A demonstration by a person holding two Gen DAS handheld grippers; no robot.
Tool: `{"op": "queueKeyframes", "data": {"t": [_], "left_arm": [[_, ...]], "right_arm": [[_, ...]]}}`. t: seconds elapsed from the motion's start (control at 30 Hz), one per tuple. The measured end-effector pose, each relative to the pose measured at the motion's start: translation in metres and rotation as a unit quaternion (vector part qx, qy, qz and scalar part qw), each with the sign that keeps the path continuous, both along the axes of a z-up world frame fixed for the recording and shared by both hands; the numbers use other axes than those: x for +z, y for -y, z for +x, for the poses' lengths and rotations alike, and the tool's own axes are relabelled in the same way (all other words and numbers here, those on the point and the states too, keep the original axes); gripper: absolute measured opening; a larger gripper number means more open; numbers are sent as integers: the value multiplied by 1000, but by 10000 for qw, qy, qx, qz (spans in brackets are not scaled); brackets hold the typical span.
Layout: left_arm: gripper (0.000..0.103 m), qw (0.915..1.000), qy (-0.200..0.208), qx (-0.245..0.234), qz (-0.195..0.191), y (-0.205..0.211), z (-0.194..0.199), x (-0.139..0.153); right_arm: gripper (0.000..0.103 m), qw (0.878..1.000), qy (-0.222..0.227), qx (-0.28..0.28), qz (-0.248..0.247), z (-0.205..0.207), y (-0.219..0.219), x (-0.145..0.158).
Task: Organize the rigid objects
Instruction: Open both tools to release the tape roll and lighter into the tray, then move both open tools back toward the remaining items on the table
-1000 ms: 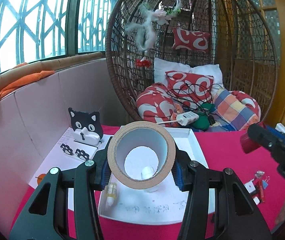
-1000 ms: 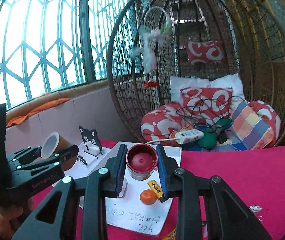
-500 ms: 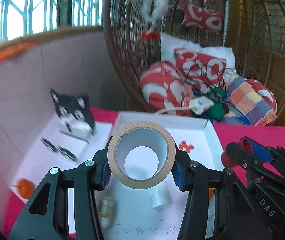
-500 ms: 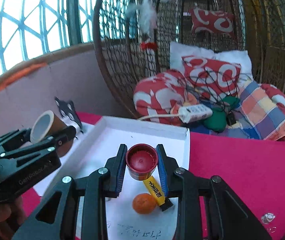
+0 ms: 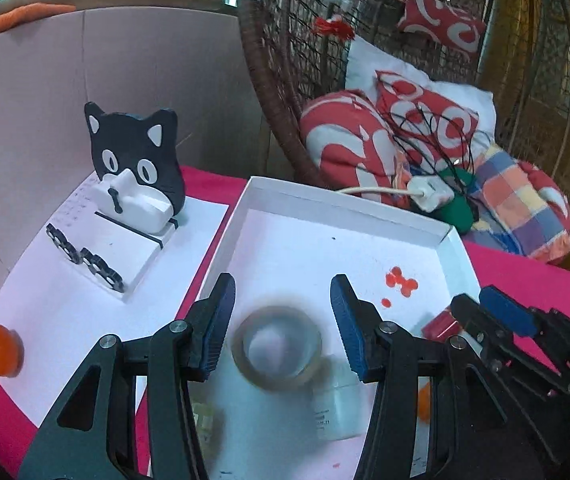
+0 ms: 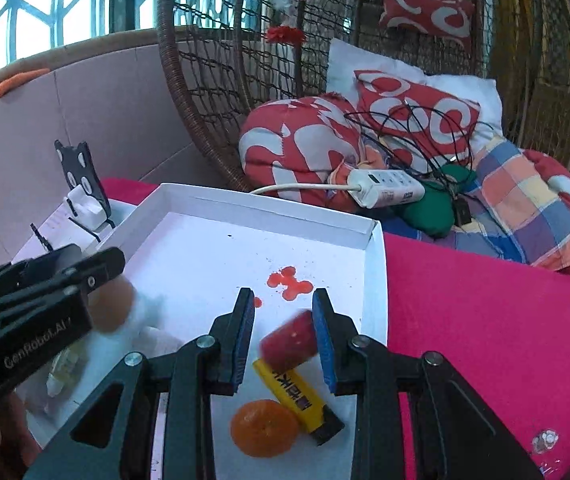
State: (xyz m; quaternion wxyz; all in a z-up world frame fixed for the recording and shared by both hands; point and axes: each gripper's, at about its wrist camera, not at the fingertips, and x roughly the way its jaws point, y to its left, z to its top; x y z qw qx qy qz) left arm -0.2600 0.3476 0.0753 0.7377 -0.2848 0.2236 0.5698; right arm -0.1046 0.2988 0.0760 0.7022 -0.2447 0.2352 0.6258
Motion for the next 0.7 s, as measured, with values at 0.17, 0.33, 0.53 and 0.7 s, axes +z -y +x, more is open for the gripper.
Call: {"op": "queueKeyframes", "data": {"t": [0.17,0.33,0.53,0.7], "left_arm": [[103,9997,70,116,203,5,-6,7],[103,9989,232,217,338,18,-15,18],[103,9961,474,371,650,52,-27,36],[103,9933,630,280,924,84,-30,51]], "right_arm": [[103,9994,148,35,318,-5,6,8],[103,9986,291,-44,436,-8,15,18],[103,9977,279,-11,616,-6,37,32],[103,9971,196,13,739,-1,61,42]]}}
